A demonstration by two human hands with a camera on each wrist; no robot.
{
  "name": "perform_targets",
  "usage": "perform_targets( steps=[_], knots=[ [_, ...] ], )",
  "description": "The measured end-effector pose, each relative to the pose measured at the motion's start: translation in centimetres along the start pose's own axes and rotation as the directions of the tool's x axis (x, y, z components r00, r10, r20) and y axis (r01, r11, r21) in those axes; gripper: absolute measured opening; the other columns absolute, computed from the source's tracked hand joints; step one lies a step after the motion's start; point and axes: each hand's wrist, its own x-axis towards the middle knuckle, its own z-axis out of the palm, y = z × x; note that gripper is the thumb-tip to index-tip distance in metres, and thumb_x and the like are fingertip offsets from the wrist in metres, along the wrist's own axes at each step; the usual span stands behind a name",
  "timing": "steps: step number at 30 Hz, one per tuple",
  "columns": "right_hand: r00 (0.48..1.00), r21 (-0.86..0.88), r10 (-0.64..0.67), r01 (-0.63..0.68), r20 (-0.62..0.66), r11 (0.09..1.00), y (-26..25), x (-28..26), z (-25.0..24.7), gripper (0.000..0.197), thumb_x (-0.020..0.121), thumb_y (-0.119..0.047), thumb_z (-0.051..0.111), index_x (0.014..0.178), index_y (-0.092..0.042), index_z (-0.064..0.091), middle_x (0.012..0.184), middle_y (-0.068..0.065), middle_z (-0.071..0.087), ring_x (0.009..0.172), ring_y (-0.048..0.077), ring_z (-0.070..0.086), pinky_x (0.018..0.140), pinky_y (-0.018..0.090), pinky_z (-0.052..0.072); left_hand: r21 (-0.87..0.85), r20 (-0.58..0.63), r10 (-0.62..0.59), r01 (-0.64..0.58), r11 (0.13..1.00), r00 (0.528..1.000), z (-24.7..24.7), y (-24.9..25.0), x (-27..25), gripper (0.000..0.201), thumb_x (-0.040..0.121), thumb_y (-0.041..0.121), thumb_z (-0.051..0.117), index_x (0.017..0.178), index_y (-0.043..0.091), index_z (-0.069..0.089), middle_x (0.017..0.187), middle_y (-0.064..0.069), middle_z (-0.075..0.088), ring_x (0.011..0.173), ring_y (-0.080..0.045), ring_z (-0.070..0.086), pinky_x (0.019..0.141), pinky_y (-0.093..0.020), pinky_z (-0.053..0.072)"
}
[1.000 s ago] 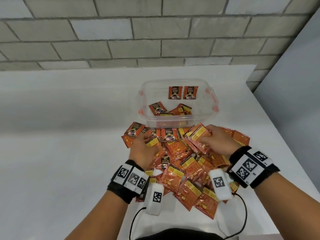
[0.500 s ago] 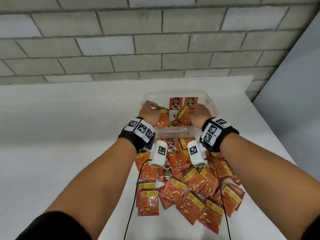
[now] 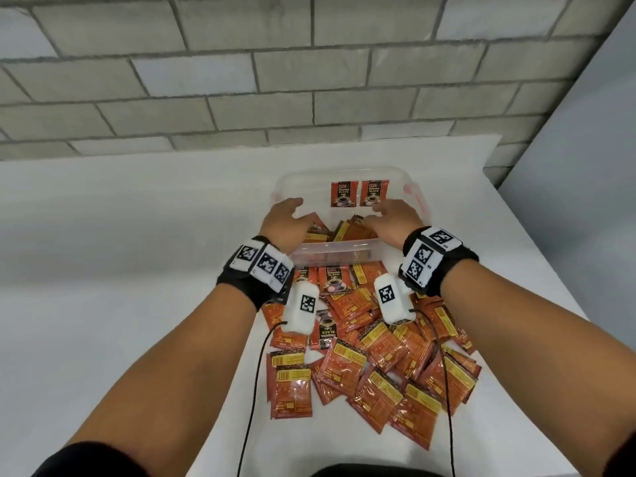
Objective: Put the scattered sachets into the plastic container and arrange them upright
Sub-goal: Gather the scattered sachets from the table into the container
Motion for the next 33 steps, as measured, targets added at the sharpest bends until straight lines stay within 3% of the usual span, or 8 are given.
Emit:
perform_targets(
  steps=[3,8,10,12,15,22,27,33],
  knots=[
    [0.988,0.127,-0.069,0.087,-0.140,0.988,0.6,-2.2,-0.5,0.038,0.091,-0.025,0.053,0.129,-0.018,0.054,0.138,0.002,0.051,0.125,0.021,0.047,0.104,0.030,0.035,-0.197,-0.067,0.067,-0.079,0.977,0.995,-1.1,-0.8,-3.9,0.029,0.088,0.008,0.057,0.113,0.021,0.063,0.115,0.001,0.065,0.101,-0.017,0.064,0.086,-0.039,0.056],
    [0.962,0.060,-0.121,0.140,-0.243,0.988,1.8,-7.2,-0.1,0.006,0.089,-0.027,0.057,0.094,-0.029,0.056,0.094,-0.007,0.054,0.086,0.015,0.053,0.087,0.037,0.043,-0.041,-0.042,0.049,-0.051,0.998,0.998,-0.8,-4.4,-8.9,0.012,0.091,0.012,0.058,0.094,0.023,0.063,0.094,0.002,0.066,0.074,-0.014,0.063,0.059,-0.018,0.048],
    [0.978,0.031,-0.139,0.145,-0.156,0.989,2.8,-8.8,0.9,0.003,0.090,-0.026,0.057,0.088,-0.027,0.055,0.085,-0.007,0.050,0.072,0.012,0.050,0.068,0.028,0.046,0.118,0.088,0.000,-0.010,0.993,0.996,0.3,-6.0,-9.5,0.022,0.088,0.012,0.061,0.109,0.019,0.064,0.107,-0.002,0.065,0.083,-0.014,0.062,0.065,-0.019,0.047],
    [0.991,-0.080,-0.135,0.133,-0.020,0.988,4.0,-9.5,2.3,0.009,0.090,-0.031,0.057,0.097,-0.025,0.058,0.094,-0.004,0.055,0.076,0.010,0.053,0.061,0.022,0.043,0.293,0.194,-0.009,-0.050,0.955,0.981,1.7,-6.9,-9.8,0.043,0.086,0.018,0.065,0.128,0.015,0.057,0.128,-0.008,0.058,0.107,-0.020,0.058,0.088,-0.027,0.046],
    [0.989,-0.229,-0.105,0.126,0.100,0.965,5.8,-9.0,4.3,0.037,0.089,-0.041,0.059,0.120,-0.021,0.057,0.117,0.002,0.057,0.103,0.018,0.057,0.084,0.033,0.050,0.403,0.217,-0.022,-0.069,0.913,0.976,3.5,-7.3,-9.5,0.063,0.085,0.035,0.067,0.141,0.018,0.045,0.146,-0.012,0.041,0.130,-0.025,0.043,0.104,-0.033,0.036],
    [0.991,-0.324,-0.102,0.124,0.084,0.938,7.1,-8.9,6.2,0.040,0.090,-0.038,0.059,0.127,-0.022,0.054,0.128,0.006,0.049,0.113,0.023,0.053,0.095,0.037,0.047,0.441,0.185,-0.048,-0.039,0.897,0.982,5.7,-6.7,-9.0,0.053,0.091,0.040,0.060,0.138,0.019,0.050,0.142,-0.007,0.050,0.125,-0.024,0.050,0.098,-0.032,0.042],
    [0.985,-0.312,-0.141,0.164,0.095,0.936,7.2,-8.4,6.6,0.044,0.092,-0.032,0.058,0.133,-0.019,0.052,0.131,0.010,0.047,0.122,0.026,0.046,0.103,0.040,0.042,0.441,0.111,-0.084,0.026,0.897,0.990,6.4,-5.3,-8.4,0.044,0.091,0.047,0.057,0.112,0.008,0.061,0.107,-0.009,0.065,0.092,-0.023,0.061,0.072,-0.030,0.047],
    [0.975,-0.253,-0.163,0.198,0.151,0.947,7.2,-8.2,6.3,0.036,0.092,-0.027,0.059,0.126,-0.014,0.056,0.132,0.011,0.046,0.122,0.027,0.046,0.105,0.036,0.040,0.345,0.131,-0.125,0.073,0.936,0.983,6.6,-4.9,-7.6,0.022,0.087,0.024,0.067,0.090,0.008,0.052,0.085,-0.007,0.058,0.084,-0.026,0.060,0.063,-0.028,0.043]
  ],
)
